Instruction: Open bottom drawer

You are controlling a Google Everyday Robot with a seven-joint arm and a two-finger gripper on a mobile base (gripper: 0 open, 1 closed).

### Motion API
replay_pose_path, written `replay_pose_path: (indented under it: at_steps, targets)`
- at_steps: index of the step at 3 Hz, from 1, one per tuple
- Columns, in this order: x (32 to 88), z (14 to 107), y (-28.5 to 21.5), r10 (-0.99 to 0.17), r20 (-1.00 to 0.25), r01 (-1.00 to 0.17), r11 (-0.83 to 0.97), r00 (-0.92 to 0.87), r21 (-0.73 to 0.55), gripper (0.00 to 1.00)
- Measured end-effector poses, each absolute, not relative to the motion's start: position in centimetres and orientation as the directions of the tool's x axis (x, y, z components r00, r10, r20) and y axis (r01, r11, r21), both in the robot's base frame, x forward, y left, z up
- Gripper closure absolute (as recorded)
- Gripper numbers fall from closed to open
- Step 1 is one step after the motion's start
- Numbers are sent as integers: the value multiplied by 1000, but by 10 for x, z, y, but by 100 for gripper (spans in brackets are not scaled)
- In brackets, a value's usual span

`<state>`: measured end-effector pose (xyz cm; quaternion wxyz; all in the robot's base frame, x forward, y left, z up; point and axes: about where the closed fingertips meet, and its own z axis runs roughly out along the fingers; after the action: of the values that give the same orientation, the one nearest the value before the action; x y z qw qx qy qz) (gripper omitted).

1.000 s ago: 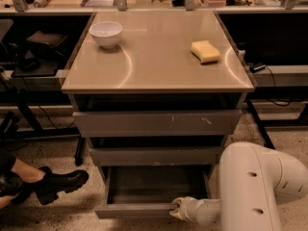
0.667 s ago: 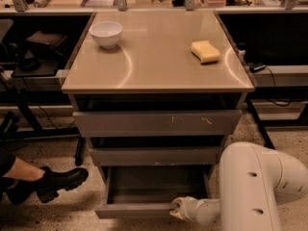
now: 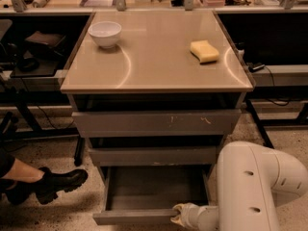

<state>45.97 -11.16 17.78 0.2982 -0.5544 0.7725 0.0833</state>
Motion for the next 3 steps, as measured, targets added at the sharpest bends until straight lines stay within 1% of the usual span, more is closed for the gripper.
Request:
replay_pose_path:
  at_steps: [1,2,3]
  targets:
    - [459,181,-110,-807,-553,-906,371,-207,-202,100]
    - [432,174,-112,-808,-557,-915,353,-193,-194,100]
    - [432,179,-111,-808,-557,-915,353,-193,-194,100]
